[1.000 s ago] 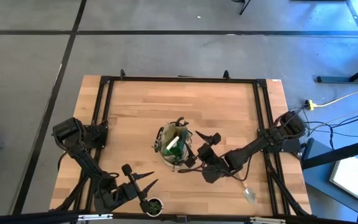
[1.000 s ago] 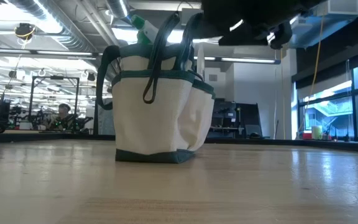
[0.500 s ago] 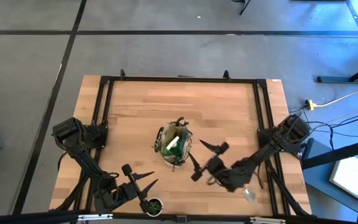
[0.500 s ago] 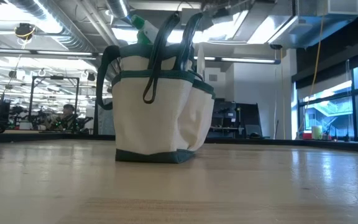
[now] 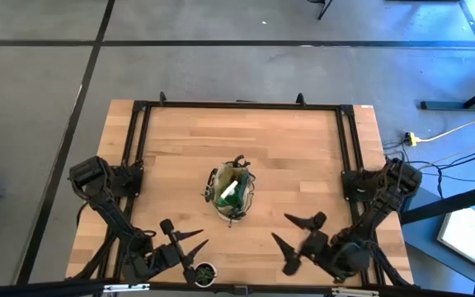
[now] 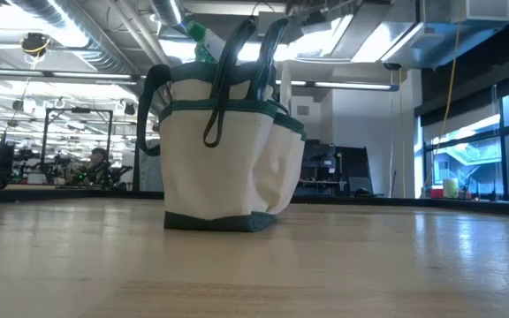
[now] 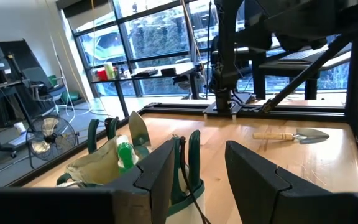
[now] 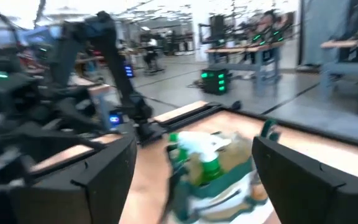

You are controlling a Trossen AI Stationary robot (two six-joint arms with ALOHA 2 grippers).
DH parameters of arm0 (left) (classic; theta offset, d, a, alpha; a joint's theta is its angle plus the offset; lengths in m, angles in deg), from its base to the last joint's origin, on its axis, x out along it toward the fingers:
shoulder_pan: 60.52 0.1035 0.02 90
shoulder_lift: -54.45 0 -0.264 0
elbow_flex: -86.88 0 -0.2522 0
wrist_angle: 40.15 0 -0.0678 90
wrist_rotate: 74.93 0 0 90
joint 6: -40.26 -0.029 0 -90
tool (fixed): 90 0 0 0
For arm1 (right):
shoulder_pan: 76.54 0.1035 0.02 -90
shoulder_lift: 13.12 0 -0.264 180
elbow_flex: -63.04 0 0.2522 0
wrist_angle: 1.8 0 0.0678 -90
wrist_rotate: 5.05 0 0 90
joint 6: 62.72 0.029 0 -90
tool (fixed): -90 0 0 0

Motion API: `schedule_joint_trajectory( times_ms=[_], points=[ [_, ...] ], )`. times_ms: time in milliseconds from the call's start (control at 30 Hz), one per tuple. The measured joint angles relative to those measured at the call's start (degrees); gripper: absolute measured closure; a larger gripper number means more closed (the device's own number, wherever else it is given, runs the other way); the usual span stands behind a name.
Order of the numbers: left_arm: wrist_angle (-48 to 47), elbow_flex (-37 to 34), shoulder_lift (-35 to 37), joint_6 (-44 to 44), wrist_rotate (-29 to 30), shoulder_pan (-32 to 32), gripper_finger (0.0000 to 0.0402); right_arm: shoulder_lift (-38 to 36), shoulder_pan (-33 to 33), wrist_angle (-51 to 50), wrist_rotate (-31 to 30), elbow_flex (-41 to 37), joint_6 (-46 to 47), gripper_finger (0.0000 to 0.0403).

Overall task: Pick & Place Garden tools in Gardening bag
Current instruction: Put the brown trowel into the side pocket of the green gardening bag

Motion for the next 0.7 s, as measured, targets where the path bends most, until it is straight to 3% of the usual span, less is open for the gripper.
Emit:
schedule_joint_trajectory(
  times_ms=[267, 400, 533, 700],
  points=[
    [0.02, 0.0, 0.0, 0.0, 0.0, -0.35, 0.0263, 0.0, 6.36, -1.07, 0.19, 1.15, 7.02, 0.0123],
    [0.02, 0.0, 0.0, 0.0, 0.0, -0.31, 0.0263, 0.0, 8.22, -10.45, 4.23, 6.9, 5.94, 0.0138],
    [0.02, 0.0, 0.0, 0.0, 0.0, 0.1, 0.0263, 0.0, 7.93, -33.45, 12.1, 16.55, 11.2, 0.0147],
    [0.02, 0.0, 0.0, 0.0, 0.0, 0.1, 0.0263, 0.04, 4.62, -78.73, 29.07, 29.6, 41.26, 0.0149]
  ],
)
